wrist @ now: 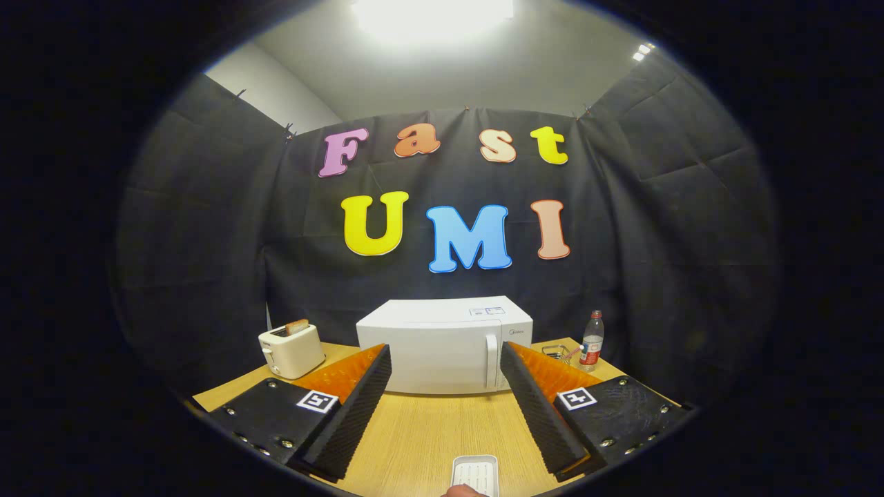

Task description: Open the microwave, put the food inside, and close the microwave door.

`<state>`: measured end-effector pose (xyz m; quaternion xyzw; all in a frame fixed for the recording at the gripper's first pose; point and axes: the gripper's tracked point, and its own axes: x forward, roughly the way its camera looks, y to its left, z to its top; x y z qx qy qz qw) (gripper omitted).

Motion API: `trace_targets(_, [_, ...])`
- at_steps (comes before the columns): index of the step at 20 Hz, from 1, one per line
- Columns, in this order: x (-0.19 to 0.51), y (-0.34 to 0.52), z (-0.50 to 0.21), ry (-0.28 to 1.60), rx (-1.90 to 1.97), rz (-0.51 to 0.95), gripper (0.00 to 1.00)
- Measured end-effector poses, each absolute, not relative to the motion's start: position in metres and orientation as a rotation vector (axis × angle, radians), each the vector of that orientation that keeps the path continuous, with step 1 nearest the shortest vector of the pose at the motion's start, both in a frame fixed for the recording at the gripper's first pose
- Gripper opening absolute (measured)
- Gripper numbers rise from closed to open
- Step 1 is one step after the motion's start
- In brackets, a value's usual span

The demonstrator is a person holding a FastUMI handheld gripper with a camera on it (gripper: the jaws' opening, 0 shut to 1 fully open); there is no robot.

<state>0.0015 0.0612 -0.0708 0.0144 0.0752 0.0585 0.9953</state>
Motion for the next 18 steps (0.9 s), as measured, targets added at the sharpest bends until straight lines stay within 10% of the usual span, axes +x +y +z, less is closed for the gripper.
trace_targets(18, [-0.0012, 0.0625, -0.0646, 0.134, 0.062, 0.128, 0.99])
